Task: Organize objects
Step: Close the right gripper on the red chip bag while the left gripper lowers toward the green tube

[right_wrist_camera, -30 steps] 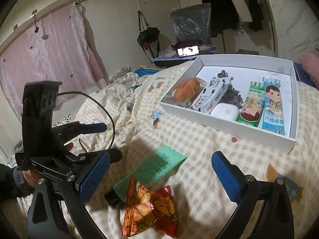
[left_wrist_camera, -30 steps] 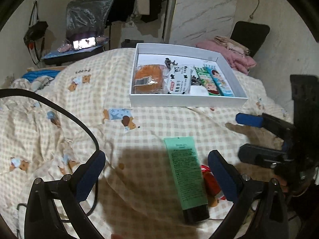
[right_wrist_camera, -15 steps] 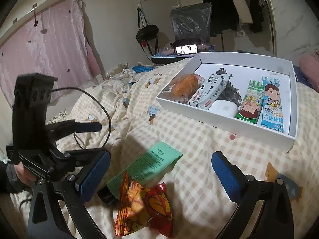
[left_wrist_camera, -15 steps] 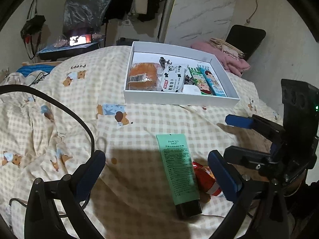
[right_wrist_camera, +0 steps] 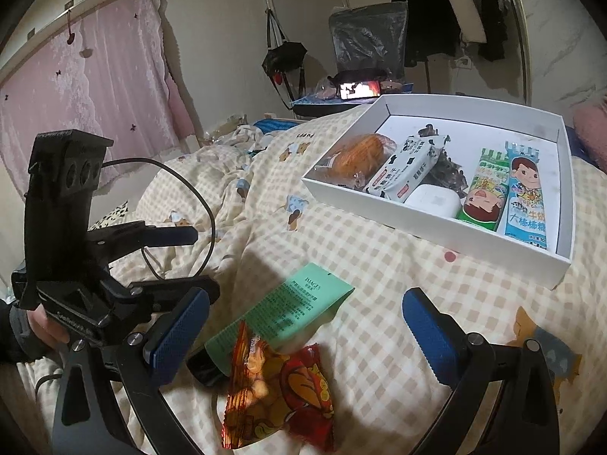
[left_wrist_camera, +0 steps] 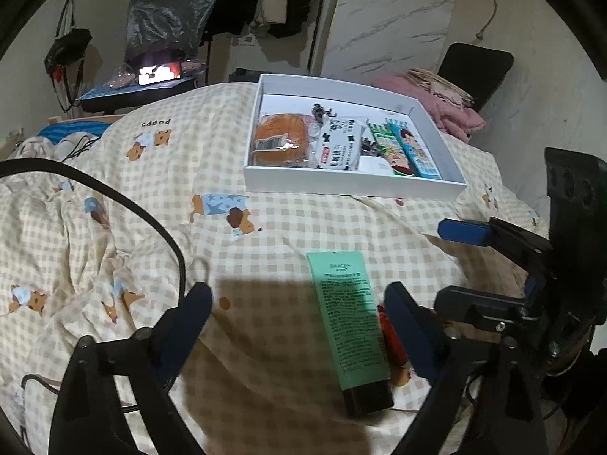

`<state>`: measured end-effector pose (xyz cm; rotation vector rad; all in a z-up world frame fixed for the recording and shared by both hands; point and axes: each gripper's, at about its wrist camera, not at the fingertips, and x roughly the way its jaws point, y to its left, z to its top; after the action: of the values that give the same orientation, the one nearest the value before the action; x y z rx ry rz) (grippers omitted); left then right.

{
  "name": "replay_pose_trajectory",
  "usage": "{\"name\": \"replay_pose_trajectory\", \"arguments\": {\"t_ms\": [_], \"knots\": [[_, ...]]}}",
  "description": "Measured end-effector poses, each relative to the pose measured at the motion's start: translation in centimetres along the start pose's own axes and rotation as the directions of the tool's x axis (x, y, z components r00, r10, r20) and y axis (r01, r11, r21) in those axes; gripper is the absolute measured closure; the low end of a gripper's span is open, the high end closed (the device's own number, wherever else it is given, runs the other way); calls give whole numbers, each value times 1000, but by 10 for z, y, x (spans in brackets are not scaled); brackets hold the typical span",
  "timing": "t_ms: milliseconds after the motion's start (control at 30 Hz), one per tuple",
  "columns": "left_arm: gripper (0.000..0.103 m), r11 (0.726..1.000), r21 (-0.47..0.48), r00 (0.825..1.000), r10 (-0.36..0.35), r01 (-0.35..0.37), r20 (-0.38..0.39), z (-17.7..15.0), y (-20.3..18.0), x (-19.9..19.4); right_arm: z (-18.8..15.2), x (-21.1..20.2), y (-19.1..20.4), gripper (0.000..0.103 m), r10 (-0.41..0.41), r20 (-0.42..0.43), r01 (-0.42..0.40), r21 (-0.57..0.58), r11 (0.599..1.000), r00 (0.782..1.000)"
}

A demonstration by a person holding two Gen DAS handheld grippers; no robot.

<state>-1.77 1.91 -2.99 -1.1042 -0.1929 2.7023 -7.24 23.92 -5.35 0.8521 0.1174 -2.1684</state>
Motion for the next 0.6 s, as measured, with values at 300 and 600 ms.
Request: {"name": "replay_pose_trajectory", "arguments": {"t_ms": [300,600], "knots": [[39,998,-60,999,-25,23,-26,-1,12,4,-2,8,0,1,26,-77,-25,11,1000,997],[39,996,-82,1000,-24,23,-12,-1,16,3,-9,20,9,8,100,-177,-106,-22,994,979]]}}
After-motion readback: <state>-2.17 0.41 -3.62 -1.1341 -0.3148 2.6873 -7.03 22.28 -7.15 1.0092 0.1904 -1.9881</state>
